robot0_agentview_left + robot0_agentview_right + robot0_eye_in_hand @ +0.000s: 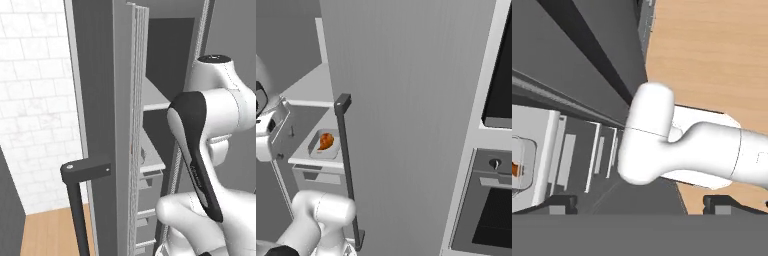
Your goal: Take the meat container that has the chicken drumstick and place it on the second highest rack of the freezer. Then take the vegetable container that has the squashs and place it on the highest rack of the freezer.
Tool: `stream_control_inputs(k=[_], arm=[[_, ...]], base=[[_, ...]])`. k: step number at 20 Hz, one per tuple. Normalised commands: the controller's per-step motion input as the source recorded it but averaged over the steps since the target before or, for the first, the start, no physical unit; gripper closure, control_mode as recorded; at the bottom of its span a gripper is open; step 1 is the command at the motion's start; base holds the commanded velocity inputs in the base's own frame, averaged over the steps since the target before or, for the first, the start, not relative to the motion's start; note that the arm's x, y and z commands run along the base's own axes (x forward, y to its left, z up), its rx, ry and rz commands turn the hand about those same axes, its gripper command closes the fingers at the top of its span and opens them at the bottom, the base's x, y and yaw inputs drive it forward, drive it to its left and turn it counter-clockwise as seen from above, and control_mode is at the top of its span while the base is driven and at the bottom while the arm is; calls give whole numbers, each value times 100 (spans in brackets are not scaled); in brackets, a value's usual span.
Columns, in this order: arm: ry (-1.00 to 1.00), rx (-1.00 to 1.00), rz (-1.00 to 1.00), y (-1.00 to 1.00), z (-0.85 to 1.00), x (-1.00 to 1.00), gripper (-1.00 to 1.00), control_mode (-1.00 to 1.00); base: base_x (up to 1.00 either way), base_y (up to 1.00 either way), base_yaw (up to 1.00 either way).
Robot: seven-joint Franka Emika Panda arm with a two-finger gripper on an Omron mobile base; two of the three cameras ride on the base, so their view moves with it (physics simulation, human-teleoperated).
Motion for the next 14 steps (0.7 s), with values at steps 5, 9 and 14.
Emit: stream_control_inputs(k=[5,9,14], arm=[[0,-3,51,-51,-12,-9,-100,-100],[-5,0,45,-13,-2,-48,-100,-100],[-4,0,4,-1,0,-49,-100,100]], base=[[0,0,0],[0,0,0],[-40,-7,0]])
